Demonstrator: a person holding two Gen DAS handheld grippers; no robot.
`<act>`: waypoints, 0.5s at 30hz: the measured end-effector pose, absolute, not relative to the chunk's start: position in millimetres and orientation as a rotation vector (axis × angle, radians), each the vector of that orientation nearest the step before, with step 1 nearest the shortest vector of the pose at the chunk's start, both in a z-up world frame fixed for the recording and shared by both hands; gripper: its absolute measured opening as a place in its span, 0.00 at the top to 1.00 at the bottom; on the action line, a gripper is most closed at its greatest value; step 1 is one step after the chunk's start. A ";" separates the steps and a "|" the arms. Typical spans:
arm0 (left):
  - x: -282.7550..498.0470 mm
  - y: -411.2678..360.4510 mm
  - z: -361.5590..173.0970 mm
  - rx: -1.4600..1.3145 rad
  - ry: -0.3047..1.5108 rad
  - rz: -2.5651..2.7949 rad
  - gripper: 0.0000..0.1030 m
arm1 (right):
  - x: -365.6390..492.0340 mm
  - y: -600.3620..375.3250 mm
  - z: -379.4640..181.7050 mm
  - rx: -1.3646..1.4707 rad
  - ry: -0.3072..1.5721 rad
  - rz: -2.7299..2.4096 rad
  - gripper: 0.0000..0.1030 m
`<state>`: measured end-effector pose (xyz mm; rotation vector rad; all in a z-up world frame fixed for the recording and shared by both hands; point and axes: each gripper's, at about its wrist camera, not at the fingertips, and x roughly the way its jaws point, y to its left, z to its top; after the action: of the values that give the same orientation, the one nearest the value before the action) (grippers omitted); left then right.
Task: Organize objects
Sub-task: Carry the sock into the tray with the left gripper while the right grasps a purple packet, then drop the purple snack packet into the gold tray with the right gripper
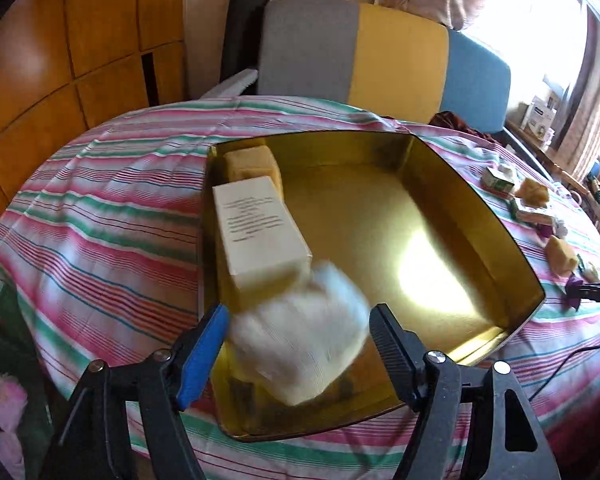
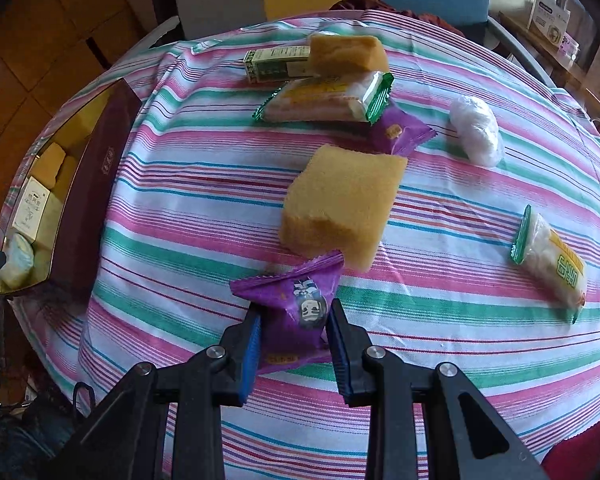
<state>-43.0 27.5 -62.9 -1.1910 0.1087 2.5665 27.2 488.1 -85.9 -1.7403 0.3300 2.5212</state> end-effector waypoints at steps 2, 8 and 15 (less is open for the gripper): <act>-42.1 24.5 -59.7 -1.175 0.107 2.583 0.28 | 29.8 483.2 -83.1 -1.728 0.332 2.534 0.71; -42.0 10.6 -55.3 -1.163 0.052 2.637 0.28 | 45.4 468.2 -67.1 -1.631 0.400 2.595 0.71; -46.0 -5.1 -46.2 -1.166 -0.055 2.688 0.28 | 35.7 413.3 -36.7 -1.590 0.374 2.747 0.71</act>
<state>-46.0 -5.1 -46.2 -1.1660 -0.0552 2.6876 35.7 413.3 -36.7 -1.5898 0.3741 2.7470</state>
